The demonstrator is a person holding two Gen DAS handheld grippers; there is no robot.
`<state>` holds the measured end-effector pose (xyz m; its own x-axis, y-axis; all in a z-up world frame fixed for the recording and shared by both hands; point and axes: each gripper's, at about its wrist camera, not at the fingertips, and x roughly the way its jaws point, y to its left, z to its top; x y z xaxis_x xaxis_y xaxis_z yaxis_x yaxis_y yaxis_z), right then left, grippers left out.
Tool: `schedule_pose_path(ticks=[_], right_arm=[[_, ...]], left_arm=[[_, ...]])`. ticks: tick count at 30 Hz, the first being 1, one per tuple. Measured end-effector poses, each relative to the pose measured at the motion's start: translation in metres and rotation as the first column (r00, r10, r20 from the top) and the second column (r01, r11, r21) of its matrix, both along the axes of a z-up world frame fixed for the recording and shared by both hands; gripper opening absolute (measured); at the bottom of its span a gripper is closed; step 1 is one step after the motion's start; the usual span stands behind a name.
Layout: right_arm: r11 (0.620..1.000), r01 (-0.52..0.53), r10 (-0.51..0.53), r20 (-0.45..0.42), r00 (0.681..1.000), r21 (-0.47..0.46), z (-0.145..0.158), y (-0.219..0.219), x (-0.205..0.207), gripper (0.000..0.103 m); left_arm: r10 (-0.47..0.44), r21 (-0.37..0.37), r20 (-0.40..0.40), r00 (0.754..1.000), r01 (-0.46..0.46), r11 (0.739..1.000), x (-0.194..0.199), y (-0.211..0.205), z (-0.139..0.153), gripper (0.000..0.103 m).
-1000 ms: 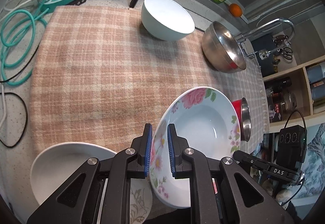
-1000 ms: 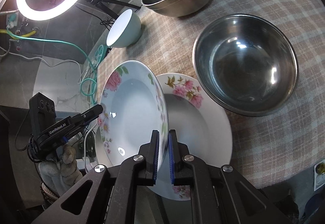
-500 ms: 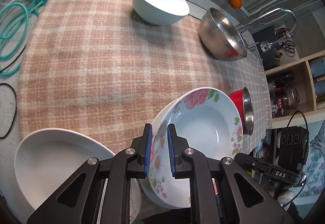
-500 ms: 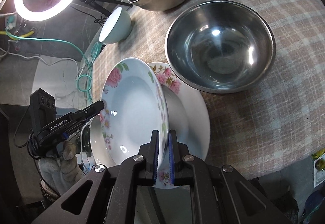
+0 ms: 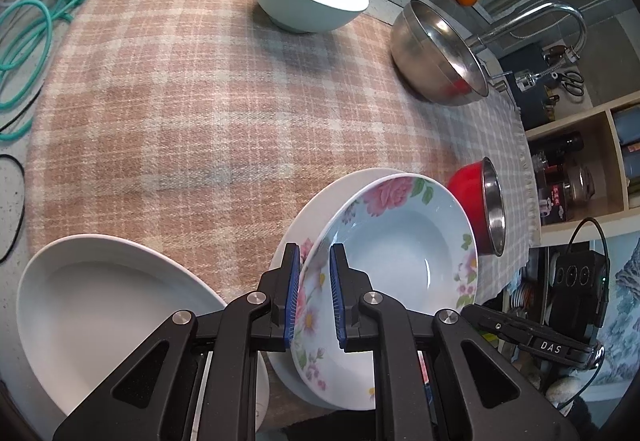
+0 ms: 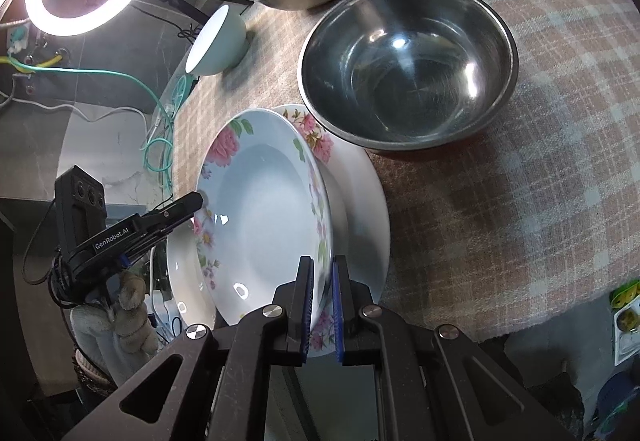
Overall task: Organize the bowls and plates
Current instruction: 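Lower the rose plate onto the pink-flowered plate with both grippers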
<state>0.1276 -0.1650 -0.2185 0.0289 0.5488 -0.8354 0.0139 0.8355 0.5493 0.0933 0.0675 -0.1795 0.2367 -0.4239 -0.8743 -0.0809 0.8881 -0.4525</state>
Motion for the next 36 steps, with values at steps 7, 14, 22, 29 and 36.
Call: schedule_pose_path(ticks=[7,14,22,29,36], right_arm=[[1.000,-0.004,0.004,-0.015,1.000,-0.006,-0.007,-0.001,-0.005,0.008],[1.000,-0.002,0.002,-0.020,1.000,-0.006,-0.008,-0.004,-0.008,0.008],[1.000,-0.001,0.001,-0.026,1.000,-0.007,-0.010,-0.005,-0.008,0.008],[1.000,-0.002,0.002,-0.032,0.999,-0.001,-0.013,-0.002,-0.009,0.008],[1.000,0.000,0.000,-0.018,1.000,-0.005,-0.013,-0.003,-0.009,0.008]], left_arm=[[-0.007,0.011,-0.003,1.000,0.007,1.000,0.000,-0.004,-0.002,0.013],[-0.016,0.015,-0.008,1.000,0.016,1.000,0.003,-0.008,-0.003,0.013],[-0.024,0.022,-0.018,1.000,0.025,0.999,0.006,-0.010,-0.006,0.013],[-0.019,0.021,-0.019,1.000,0.019,1.000,0.006,-0.008,-0.006,0.013],[-0.021,0.014,-0.020,1.000,0.021,1.000,0.007,-0.007,-0.006,0.013]])
